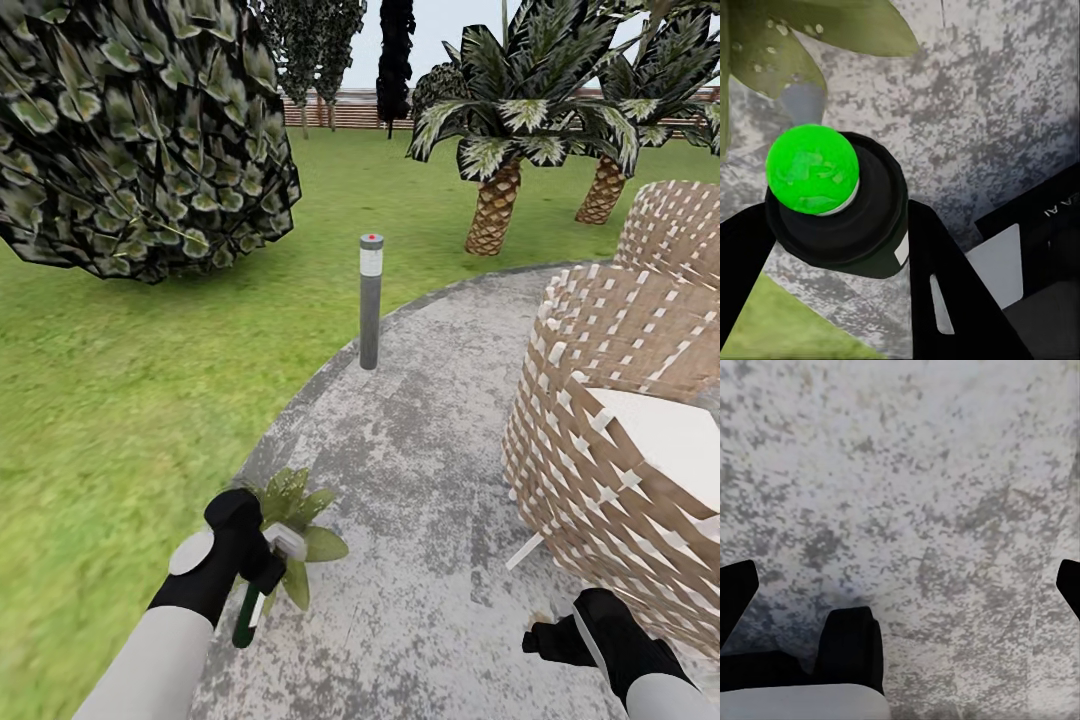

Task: Pick up the pesticide atomizer in the garden and spray insectifuge to fully cover both potted plants in the garden.

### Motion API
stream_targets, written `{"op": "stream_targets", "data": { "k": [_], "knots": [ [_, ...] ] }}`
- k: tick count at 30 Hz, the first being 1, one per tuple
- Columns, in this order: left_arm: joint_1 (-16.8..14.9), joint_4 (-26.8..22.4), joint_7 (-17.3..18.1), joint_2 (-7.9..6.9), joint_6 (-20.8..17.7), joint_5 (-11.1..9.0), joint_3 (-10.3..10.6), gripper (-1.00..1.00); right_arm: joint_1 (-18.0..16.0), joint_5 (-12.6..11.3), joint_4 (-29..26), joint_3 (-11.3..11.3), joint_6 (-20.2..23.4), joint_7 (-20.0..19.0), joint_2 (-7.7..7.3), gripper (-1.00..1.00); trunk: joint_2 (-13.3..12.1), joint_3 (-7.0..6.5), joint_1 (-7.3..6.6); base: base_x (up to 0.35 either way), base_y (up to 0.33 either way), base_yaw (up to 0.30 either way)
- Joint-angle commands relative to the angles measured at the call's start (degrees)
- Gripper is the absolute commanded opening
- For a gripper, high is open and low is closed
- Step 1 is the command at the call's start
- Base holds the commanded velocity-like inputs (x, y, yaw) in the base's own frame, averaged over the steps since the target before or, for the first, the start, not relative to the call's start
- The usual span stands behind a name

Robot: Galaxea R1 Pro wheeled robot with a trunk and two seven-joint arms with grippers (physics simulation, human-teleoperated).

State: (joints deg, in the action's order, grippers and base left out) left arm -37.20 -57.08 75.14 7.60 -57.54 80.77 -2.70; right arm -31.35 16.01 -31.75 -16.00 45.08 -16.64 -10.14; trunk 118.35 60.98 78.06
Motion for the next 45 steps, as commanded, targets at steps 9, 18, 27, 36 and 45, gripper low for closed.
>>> {"op": "stream_targets", "data": {
  "k": [9,18,27,36,45],
  "knots": [
    [5.54,-0.05,0.53,0.05,-0.47,0.35,-0.13,-1.0,-0.03,0.61,0.54,-0.25,0.19,-0.5,0.03,1.0,0.02,-0.19,-0.01,0.0,0.0,-0.133],
    [-1.57,0.04,0.62,0.05,-0.47,0.43,0.32,-1.0,-0.03,0.61,0.56,-0.24,0.19,-0.5,0.03,1.0,0.02,-0.2,-0.01,0.0,0.0,-0.005],
    [-4.46,0.04,0.62,0.14,-0.47,0.38,-0.1,-1.0,-0.03,0.61,0.58,-0.2,0.19,-0.5,0.03,1.0,0.02,-0.22,-0.01,0.0,0.0,-0.01],
    [5.5,0.04,0.54,0.05,-0.47,-1.04,-0.2,-1.0,-0.03,0.61,0.64,-0.18,0.19,-0.5,0.03,1.0,0.02,-0.48,-0.01,0.0,0.0,-0.169],
    [0.74,0.04,0.62,0.12,-0.47,-1.06,0.29,-1.0,-0.03,0.61,0.64,-0.18,0.19,-0.5,0.03,1.0,0.02,-0.5,-0.01,0.0,0.0,-0.007]
  ]
}}
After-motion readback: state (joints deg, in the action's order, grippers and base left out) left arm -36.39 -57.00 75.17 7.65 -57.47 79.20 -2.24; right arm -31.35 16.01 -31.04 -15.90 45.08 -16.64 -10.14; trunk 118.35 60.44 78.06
